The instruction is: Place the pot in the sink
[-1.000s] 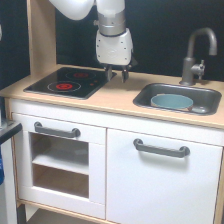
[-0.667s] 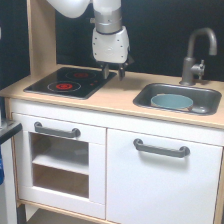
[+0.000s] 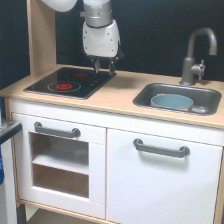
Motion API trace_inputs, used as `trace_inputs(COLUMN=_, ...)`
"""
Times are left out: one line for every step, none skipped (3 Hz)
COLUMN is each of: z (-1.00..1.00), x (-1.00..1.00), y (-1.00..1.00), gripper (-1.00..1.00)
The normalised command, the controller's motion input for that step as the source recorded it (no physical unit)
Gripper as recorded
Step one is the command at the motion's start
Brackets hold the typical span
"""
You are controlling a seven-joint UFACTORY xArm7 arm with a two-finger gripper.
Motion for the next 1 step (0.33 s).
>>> trace_inputs(z=0.54, x=-0.53, y=-0.33, gripper=1.0)
